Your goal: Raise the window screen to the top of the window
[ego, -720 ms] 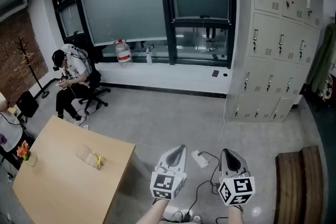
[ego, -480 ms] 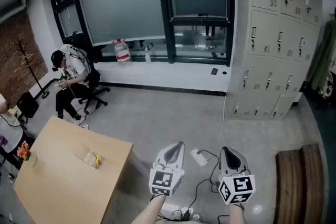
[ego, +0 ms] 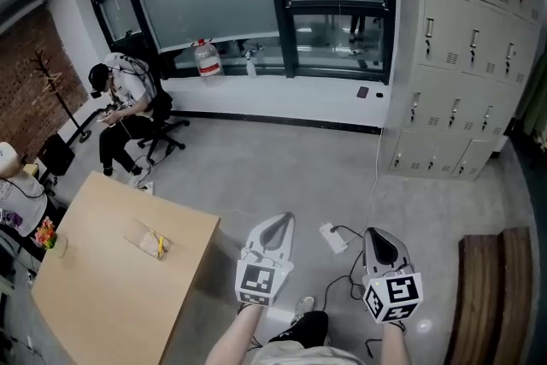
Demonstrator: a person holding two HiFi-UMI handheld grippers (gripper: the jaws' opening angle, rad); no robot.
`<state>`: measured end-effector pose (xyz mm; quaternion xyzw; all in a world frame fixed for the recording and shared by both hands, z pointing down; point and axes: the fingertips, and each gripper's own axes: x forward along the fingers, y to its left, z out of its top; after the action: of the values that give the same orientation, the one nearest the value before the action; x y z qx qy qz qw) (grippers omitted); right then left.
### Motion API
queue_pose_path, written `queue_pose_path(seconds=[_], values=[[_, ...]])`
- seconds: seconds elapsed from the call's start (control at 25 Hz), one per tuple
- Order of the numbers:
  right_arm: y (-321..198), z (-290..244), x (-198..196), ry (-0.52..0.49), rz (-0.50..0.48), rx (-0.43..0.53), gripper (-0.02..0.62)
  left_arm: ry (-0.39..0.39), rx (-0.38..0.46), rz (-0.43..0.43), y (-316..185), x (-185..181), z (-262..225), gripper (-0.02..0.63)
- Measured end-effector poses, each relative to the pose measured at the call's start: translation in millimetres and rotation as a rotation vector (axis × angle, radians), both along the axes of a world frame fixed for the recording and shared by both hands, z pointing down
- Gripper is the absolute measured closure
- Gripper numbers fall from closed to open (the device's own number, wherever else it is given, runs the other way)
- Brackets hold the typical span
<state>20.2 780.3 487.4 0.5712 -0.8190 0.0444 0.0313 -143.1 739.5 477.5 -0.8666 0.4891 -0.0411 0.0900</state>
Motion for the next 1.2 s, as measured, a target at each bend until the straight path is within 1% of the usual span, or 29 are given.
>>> queue_pose_path(seconds=[0.08, 0.2, 0.32, 0.4, 0.48, 0.6, 0.76, 0.96, 1.12, 1.2], values=[[-16, 5, -4, 0.02, -0.003, -0.004, 0.59, 0.032, -0.022, -0.003, -17, 3, 8, 0.603], [-59, 15, -3, 0.01, -0.005, -0.012, 0.591, 0.066, -0.035, 0.009, -59, 17, 19, 0.603], [-121, 24, 0, 0.014, 0.001, -0.022, 0.591, 0.102, -0.052, 0.011, -120, 25, 30, 0.603], [-170, 20, 0, 0.022, 0.013, -0.019, 0.59, 0.139, -0.06, 0.006, -170, 22, 29, 0.603], [-221, 11, -4, 0.023, 0.027, -0.009, 0.591, 0.159, -0.057, 0.0, -221, 15, 22, 0.603], [-289, 1, -9, 0.039, 0.054, -0.004, 0.589, 0.165, -0.061, 0.006, -290, 6, 12, 0.603], [-355, -11, -16, 0.022, 0.083, 0.006, 0.589, 0.171, -0.062, 0.025, -361, -3, -1, 0.603], [-425, -13, -18, 0.024, 0.075, 0.01, 0.591, 0.184, -0.045, 0.03, -430, -2, -14, 0.603], [-488, -9, -11, 0.008, 0.073, 0.011, 0.591, 0.192, -0.067, 0.025, -493, 6, -10, 0.603], [-526, -6, -6, 0.018, 0.067, 0.015, 0.59, 0.197, -0.075, 0.024, -532, 14, -7, 0.603]])
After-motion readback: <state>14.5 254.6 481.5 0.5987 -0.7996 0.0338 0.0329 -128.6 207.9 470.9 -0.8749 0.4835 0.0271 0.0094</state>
